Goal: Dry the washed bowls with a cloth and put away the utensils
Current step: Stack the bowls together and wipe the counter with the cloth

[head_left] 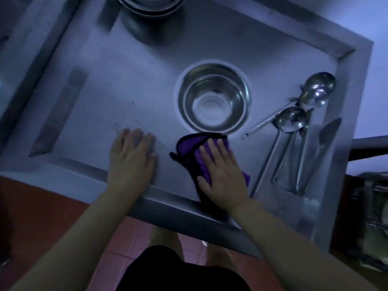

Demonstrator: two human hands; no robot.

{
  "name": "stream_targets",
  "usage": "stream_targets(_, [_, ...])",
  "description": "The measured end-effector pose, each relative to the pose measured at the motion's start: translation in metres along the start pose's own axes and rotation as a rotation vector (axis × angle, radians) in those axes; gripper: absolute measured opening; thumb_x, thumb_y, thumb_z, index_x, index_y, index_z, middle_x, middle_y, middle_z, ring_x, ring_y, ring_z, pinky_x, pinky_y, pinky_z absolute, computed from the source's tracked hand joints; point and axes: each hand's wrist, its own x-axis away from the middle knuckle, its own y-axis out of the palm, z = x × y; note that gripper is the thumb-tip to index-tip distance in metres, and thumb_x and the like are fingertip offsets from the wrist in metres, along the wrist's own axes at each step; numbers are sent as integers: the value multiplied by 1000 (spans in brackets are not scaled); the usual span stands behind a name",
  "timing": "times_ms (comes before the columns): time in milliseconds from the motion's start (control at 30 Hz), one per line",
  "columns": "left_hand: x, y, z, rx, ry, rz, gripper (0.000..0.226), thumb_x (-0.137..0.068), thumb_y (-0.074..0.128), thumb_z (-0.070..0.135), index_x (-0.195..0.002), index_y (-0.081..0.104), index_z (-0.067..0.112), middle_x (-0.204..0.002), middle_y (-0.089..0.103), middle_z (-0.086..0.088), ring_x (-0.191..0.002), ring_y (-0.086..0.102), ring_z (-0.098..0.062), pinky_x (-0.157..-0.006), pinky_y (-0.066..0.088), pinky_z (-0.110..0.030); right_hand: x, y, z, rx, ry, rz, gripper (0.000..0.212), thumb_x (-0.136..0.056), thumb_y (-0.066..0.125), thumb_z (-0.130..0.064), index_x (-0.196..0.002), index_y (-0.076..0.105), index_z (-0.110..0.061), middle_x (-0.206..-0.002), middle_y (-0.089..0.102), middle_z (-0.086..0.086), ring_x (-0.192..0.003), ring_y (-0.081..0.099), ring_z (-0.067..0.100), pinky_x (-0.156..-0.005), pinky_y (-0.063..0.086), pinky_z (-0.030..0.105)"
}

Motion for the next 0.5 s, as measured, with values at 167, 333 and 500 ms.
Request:
stream_targets(167, [25, 22, 47, -45, 81, -39, 53, -82, 44, 28, -130, 53, 8, -138, 45, -21, -134, 33, -40, -113, 23, -49, 7, -6, 18, 9, 207, 57, 71, -83, 54, -33, -147, 34, -10, -154, 26, 17, -144, 13, 35, -118, 12, 49])
stream_targets(333, [59, 35, 74, 14, -38, 60, 50, -83, 48, 26, -129, 54, 6, -134, 47, -25, -131, 32, -42, -111, 25, -50, 32, 3, -31, -200, -5, -62, 72, -78, 56, -24, -146, 35, -11, -156, 19, 16, -146, 4, 36, -119, 6, 49])
stream_targets(500, [84, 50, 110, 42, -120, 88, 47, -89, 59, 17, -134, 49, 6, -139, 41, -25, -132, 26, -41, -109, 27, -53, 85, -3, -22, -306, -174, -148, 71, -80, 54, -26, -146, 32, -13, -157, 23, 7, -147, 5, 22, -118, -1, 34])
